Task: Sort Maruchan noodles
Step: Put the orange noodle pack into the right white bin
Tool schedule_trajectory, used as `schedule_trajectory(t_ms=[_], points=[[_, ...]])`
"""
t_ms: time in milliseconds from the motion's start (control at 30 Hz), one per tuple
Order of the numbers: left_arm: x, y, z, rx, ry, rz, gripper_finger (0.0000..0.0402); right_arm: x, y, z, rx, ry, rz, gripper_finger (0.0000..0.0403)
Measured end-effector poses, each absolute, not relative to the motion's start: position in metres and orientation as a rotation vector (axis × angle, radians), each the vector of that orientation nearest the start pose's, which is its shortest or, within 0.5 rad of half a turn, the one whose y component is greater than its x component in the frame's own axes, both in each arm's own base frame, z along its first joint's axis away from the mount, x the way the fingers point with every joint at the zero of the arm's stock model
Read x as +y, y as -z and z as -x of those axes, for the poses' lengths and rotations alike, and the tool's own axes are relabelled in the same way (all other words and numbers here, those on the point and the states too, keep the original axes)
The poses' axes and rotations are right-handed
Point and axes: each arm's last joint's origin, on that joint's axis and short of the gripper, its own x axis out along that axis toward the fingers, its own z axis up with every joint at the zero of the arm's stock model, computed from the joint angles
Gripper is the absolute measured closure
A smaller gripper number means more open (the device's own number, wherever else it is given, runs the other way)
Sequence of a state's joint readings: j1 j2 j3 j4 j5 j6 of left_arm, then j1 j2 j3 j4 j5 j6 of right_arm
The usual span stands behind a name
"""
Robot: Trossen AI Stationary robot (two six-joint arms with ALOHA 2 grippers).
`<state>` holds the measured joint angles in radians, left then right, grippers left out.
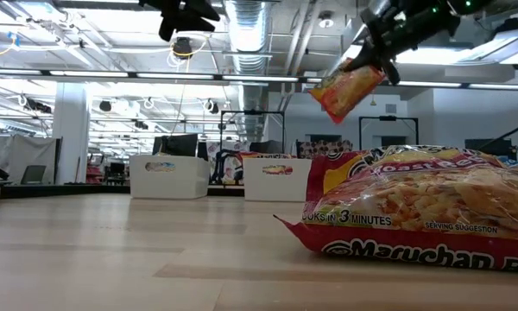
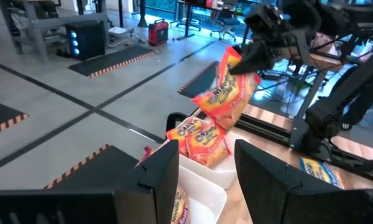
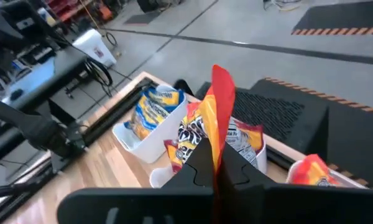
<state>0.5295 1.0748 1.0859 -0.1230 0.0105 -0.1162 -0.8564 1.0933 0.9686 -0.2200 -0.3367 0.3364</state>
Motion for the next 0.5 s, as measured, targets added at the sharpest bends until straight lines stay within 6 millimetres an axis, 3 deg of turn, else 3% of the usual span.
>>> schedule_trajectory(t_ms=[500], points=[[0.119, -0.387, -0.202, 0.087, -0.527, 0.119, 0.0259, -0.167, -0.257, -0.156, 0.237, 0.685, -0.541, 0.0393]])
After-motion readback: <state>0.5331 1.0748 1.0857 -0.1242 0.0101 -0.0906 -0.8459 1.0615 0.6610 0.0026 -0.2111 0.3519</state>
